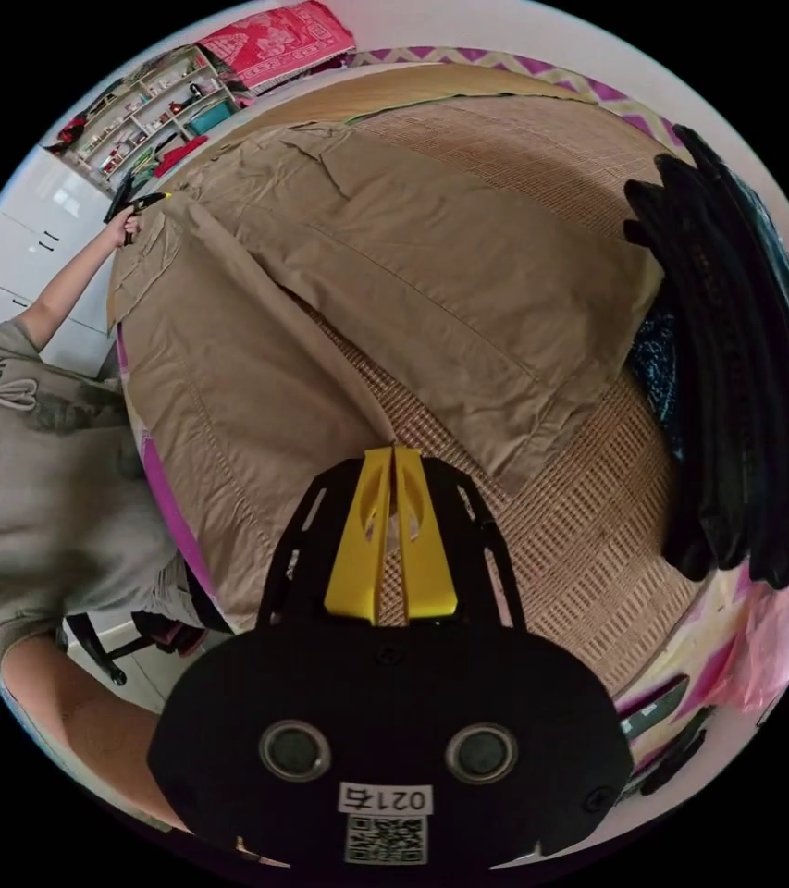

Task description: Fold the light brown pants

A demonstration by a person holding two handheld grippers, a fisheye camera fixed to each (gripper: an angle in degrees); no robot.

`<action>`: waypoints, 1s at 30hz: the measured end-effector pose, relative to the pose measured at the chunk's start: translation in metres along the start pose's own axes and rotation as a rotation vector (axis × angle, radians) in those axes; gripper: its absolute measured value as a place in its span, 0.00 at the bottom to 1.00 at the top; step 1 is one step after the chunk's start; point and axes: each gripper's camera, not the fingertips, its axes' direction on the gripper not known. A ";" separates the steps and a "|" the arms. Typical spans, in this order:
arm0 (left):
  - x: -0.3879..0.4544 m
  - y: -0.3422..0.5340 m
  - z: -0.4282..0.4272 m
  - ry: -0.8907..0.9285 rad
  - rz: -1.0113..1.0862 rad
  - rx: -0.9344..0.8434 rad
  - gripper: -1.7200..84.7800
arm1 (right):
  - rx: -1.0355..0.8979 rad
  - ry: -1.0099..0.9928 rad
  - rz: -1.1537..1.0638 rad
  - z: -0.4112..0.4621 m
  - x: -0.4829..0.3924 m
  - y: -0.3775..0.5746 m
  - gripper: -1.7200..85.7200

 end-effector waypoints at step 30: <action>0.294 0.076 0.072 0.394 0.345 -0.188 0.01 | 0.258 -0.144 -0.041 -0.056 -0.294 0.090 0.01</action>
